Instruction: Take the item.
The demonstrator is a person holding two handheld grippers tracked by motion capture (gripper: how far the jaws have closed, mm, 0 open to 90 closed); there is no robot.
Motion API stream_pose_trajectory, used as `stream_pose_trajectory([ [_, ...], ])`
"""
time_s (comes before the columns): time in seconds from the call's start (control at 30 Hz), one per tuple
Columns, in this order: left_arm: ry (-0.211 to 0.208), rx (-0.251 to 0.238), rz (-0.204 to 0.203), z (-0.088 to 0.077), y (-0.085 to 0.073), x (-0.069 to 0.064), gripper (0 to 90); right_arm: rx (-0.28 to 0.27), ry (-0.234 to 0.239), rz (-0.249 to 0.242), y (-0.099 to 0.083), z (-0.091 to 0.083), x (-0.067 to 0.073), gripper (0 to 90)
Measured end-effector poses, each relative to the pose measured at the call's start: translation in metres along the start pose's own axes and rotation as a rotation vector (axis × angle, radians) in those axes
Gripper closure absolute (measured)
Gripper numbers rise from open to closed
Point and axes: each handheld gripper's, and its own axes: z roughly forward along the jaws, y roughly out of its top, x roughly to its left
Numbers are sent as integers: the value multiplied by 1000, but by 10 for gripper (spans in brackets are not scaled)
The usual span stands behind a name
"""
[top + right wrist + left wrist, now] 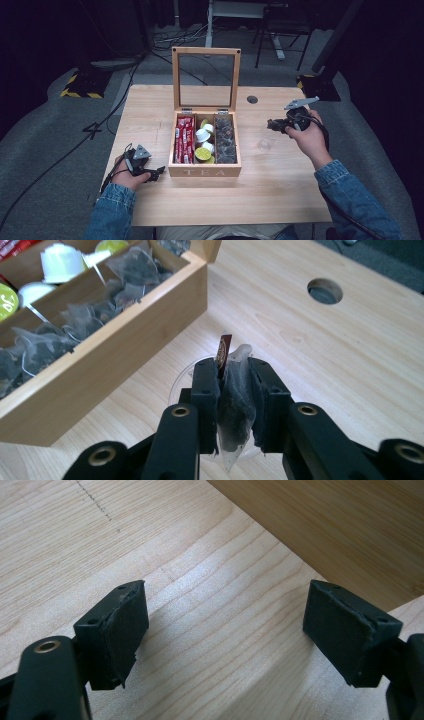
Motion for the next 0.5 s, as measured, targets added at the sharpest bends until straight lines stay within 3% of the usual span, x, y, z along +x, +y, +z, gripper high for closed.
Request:
stream_pose_trajectory([
  [0.37, 2, 2, 3, 1, 1, 0, 179, 47, -2, 6, -7, 14, 1, 724],
  [0.4, -1, -1, -1, 1, 1, 0, 177, 52, -8, 1, -7, 16, 0, 642],
  [0.5, 0, 2, 2, 1, 1, 0, 176, 47, -1, 1, -8, 17, 0, 587],
])
